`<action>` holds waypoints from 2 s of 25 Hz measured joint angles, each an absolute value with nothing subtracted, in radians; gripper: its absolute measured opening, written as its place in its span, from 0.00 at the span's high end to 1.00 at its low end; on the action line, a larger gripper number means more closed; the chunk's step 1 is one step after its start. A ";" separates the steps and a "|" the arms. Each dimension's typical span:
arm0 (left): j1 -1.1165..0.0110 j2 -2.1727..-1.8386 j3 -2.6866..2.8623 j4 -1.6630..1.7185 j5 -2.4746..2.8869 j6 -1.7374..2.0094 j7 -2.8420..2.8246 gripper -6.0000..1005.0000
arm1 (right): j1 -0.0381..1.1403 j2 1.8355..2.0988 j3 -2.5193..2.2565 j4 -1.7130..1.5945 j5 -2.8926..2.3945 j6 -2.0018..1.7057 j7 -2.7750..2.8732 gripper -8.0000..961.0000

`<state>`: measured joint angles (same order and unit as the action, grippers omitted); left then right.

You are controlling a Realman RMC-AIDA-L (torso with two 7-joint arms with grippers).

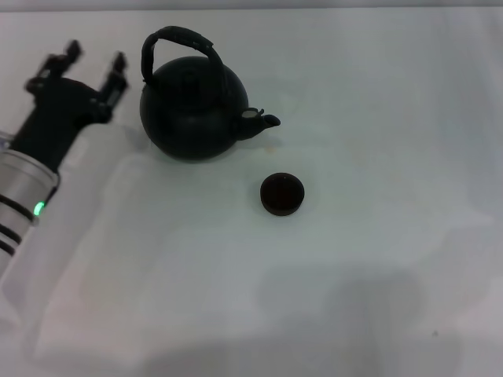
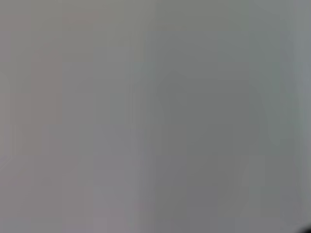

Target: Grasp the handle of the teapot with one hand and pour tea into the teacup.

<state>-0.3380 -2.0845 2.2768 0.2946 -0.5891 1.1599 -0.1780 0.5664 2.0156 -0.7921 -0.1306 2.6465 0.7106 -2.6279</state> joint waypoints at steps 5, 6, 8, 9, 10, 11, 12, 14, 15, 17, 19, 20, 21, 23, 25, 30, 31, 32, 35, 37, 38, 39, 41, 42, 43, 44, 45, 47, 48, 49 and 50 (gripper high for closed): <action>-0.333 -2.083 2.276 0.286 -0.760 1.171 -0.178 0.34 | 0.562 2.018 -0.792 -0.124 2.645 0.720 -2.627 0.12; -0.336 -2.082 2.276 0.282 -0.789 1.171 -0.178 0.34 | 0.560 2.019 -0.792 -0.121 2.643 0.724 -2.627 0.12; -0.346 -2.081 2.276 0.271 -0.845 1.171 -0.178 0.34 | 0.556 2.021 -0.798 -0.118 2.641 0.729 -2.627 0.12; -0.355 -2.081 2.275 0.261 -0.869 1.171 -0.176 0.34 | 0.553 2.022 -0.801 -0.117 2.640 0.731 -2.628 0.12; -0.365 -2.081 2.275 0.250 -0.888 1.172 -0.174 0.34 | 0.550 2.023 -0.804 -0.116 2.639 0.733 -2.628 0.12; -0.378 -2.080 2.275 0.234 -0.899 1.172 -0.173 0.34 | 0.549 2.023 -0.808 -0.111 2.639 0.735 -2.629 0.12; -0.388 -2.080 2.275 0.223 -0.904 1.172 -0.173 0.34 | 0.548 2.024 -0.814 -0.107 2.639 0.739 -2.630 0.12; -0.409 -2.079 2.275 0.198 -0.921 1.172 -0.172 0.34 | 0.547 2.024 -0.839 -0.094 2.639 0.756 -2.632 0.12; -0.419 -2.079 2.275 0.188 -0.933 1.172 -0.170 0.34 | 0.547 2.025 -0.855 -0.090 2.638 0.767 -2.633 0.12; -0.440 -2.079 2.275 0.167 -0.966 1.168 -0.169 0.34 | 0.546 2.026 -0.886 -0.084 2.638 0.795 -2.634 0.12; -0.459 -2.079 2.275 0.153 -0.999 1.164 -0.169 0.34 | 0.542 2.027 -0.913 -0.080 2.638 0.827 -2.635 0.12; -0.465 -2.078 2.275 0.152 -1.013 1.163 -0.169 0.34 | 0.540 2.027 -0.925 -0.080 2.638 0.841 -2.636 0.12; -0.476 -2.078 2.275 0.152 -1.041 1.162 -0.169 0.34 | 0.538 2.028 -0.941 -0.079 2.638 0.854 -2.644 0.12; -0.482 -2.077 2.275 0.152 -1.059 1.162 -0.169 0.34 | 0.541 2.028 -0.946 -0.078 2.638 0.856 -2.669 0.12; -0.491 -2.077 2.275 0.151 -1.096 1.162 -0.169 0.34 | 0.543 2.028 -0.946 -0.078 2.638 0.855 -2.679 0.12; -0.496 -2.077 2.275 0.152 -1.196 1.161 -0.175 0.34 | 0.555 2.028 -0.947 -0.078 2.638 0.845 -2.692 0.12; -0.496 -2.077 2.275 0.152 -1.206 1.161 -0.176 0.34 | 0.555 2.028 -0.946 -0.080 2.638 0.845 -2.690 0.11; -0.496 -2.077 2.275 0.152 -1.215 1.161 -0.176 0.34 | 0.555 2.028 -0.946 -0.082 2.638 0.845 -2.689 0.11; -0.498 -2.077 2.275 0.154 -1.228 1.161 -0.177 0.34 | 0.555 2.027 -0.944 -0.081 2.639 0.844 -2.689 0.11; -0.500 -2.077 2.275 0.152 -1.229 1.161 -0.177 0.34 | 0.554 2.027 -0.943 -0.079 2.639 0.844 -2.689 0.11; -0.501 -2.077 2.275 0.151 -1.229 1.160 -0.177 0.34 | 0.552 2.027 -0.944 -0.077 2.639 0.844 -2.689 0.11; -0.504 -2.077 2.275 0.151 -1.228 1.155 -0.177 0.34 | 0.550 2.028 -0.945 -0.074 2.638 0.844 -2.689 0.11; -0.508 -2.077 2.276 0.150 -1.226 1.135 -0.177 0.34 | 0.547 2.028 -0.943 -0.063 2.639 0.844 -2.689 0.11; -0.510 -2.077 2.276 0.150 -1.225 1.125 -0.177 0.34 | 0.546 2.028 -0.942 -0.058 2.639 0.844 -2.689 0.11; -0.513 -2.076 2.276 0.150 -1.225 1.116 -0.177 0.34 | 0.545 2.028 -0.942 -0.053 2.638 0.844 -2.689 0.11; -0.516 -2.076 2.277 0.150 -1.225 1.105 -0.178 0.34 | 0.545 2.028 -0.942 -0.050 2.638 0.845 -2.689 0.11; -0.519 -2.076 2.278 0.150 -1.225 1.097 -0.178 0.34 | 0.544 2.028 -0.943 -0.047 2.638 0.847 -2.689 0.11; -0.526 -2.076 2.282 0.150 -1.224 1.089 -0.178 0.34 | 0.544 2.028 -0.944 -0.041 2.638 0.850 -2.689 0.11; -0.528 -2.076 2.283 0.150 -1.224 1.087 -0.177 0.34 | 0.544 2.028 -0.945 -0.041 2.638 0.851 -2.689 0.11; -0.532 -2.076 2.284 0.150 -1.224 1.085 -0.177 0.34 | 0.544 2.028 -0.945 -0.041 2.638 0.851 -2.689 0.11; -0.534 -2.075 2.284 0.150 -1.224 1.085 -0.177 0.34 | 0.544 2.028 -0.945 -0.040 2.638 0.852 -2.689 0.11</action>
